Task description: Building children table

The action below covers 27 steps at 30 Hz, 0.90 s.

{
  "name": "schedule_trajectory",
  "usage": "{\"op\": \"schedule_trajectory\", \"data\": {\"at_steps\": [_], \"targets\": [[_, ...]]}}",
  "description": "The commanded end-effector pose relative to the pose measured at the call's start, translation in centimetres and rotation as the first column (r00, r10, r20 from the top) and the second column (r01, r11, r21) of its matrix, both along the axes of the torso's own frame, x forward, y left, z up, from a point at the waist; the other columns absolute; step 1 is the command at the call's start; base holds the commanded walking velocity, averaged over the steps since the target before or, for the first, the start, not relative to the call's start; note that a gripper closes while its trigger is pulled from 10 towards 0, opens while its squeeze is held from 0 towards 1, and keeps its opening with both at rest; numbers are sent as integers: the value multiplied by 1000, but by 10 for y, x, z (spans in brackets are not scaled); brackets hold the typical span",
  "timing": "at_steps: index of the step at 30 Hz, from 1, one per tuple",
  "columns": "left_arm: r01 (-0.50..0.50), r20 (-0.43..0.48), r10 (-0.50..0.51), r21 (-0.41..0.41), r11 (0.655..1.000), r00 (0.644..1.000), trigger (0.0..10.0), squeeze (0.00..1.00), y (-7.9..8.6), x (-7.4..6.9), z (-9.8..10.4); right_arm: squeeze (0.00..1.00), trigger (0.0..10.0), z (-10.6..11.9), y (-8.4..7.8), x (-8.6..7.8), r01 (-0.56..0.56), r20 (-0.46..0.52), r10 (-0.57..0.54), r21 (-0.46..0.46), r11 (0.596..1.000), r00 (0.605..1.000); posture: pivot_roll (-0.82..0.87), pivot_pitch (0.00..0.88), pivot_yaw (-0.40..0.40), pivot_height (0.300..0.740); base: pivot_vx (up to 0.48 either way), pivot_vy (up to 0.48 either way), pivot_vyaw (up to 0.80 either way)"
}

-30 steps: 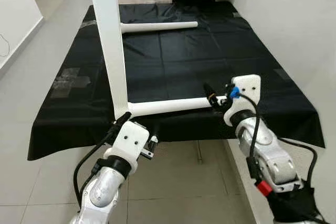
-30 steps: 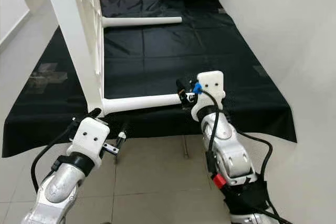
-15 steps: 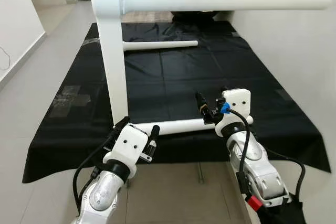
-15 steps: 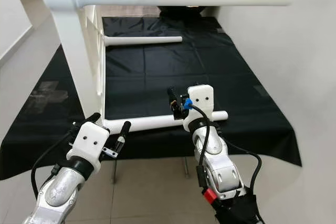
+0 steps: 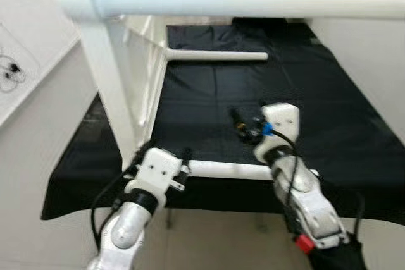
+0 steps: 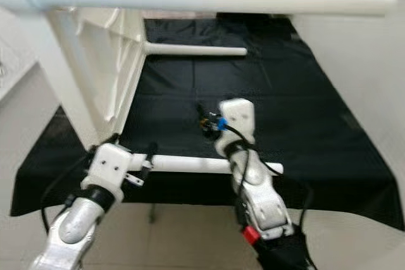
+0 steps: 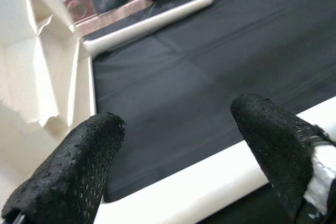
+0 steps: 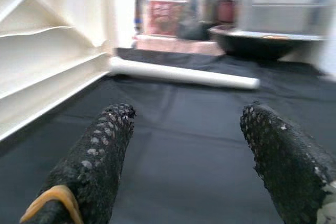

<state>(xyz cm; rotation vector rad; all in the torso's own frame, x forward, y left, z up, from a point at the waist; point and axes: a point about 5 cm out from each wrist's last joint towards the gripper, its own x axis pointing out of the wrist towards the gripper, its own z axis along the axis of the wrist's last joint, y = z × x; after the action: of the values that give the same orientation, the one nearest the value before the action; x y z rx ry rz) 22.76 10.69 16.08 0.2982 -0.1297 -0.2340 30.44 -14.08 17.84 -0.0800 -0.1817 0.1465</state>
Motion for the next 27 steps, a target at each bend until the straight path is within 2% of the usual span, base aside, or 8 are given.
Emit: {"op": "schedule_trajectory", "data": {"at_steps": [1,9,12,15,16,19,24,27], "targets": [[-1,-7,1,5,1000,1000,10000,0,0,2,-1,0,10000,-2,-3,0,41,-1,-41,-60,997,999,113,64,-34,740,0,0,0],[-1,1,1,3,1000,1000,10000,0,0,4,1,0,10000,16,-29,-2,320,225,-252,-357,878,941,110,69,-28,740,0,0,0],[-21,8,21,2,1000,1000,10000,0,2,4,2,267,10000,28,-26,-16,505,461,-282,-486,713,842,102,75,-22,740,0,0,0],[-29,5,29,1,1000,1000,10000,0,4,4,1,212,10000,32,-21,-21,533,523,-253,-499,683,814,102,75,-22,740,0,0,0],[-34,2,34,2,999,999,10000,0,5,4,-1,0,10000,37,-17,-25,547,572,-215,-506,667,791,98,78,-17,740,0,0,0],[-38,1,38,3,999,999,10000,0,5,4,-1,0,10000,43,-14,-28,553,605,-179,-516,654,776,101,78,-17,740,0,0,0],[-58,15,58,6,998,998,10000,0,9,9,1,0,10000,61,-12,-24,721,740,-168,-535,441,652,102,76,-14,740,0,0,0],[-65,20,65,5,998,998,10000,0,9,10,2,0,10000,63,-14,-21,761,767,-187,-510,401,614,99,74,-16,740,0,0,0]]}}
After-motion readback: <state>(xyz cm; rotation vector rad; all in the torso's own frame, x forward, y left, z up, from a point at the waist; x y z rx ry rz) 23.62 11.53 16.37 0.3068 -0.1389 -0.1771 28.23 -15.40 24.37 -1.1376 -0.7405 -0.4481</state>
